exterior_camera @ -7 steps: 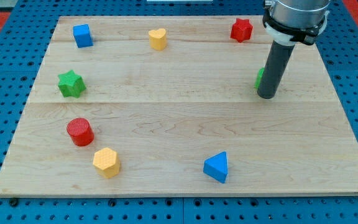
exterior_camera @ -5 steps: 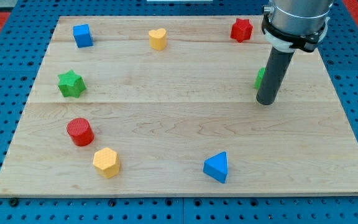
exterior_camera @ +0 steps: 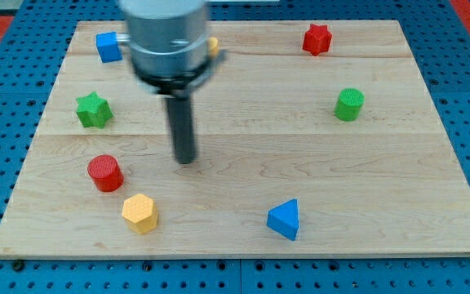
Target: Push the red circle towards the bottom center
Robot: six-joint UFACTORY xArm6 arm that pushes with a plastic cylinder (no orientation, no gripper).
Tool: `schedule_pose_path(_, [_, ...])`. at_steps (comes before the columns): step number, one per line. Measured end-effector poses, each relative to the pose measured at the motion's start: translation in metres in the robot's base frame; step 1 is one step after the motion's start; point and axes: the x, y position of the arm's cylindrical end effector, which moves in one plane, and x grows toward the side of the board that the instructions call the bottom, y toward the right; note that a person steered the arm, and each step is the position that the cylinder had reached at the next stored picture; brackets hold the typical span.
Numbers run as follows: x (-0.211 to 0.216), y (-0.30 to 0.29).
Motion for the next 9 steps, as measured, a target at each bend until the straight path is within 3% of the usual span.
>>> schedule_pose_path(1, [-0.026, -0.092])
schedule_pose_path(2, [-0.036, -0.145])
schedule_pose_path(3, [-0.002, -0.155])
schedule_pose_path(5, [-0.008, -0.002])
schedule_pose_path(6, [-0.013, -0.096])
schedule_pose_path(7, [0.020, -0.156])
schedule_pose_path(9, [0.026, 0.025])
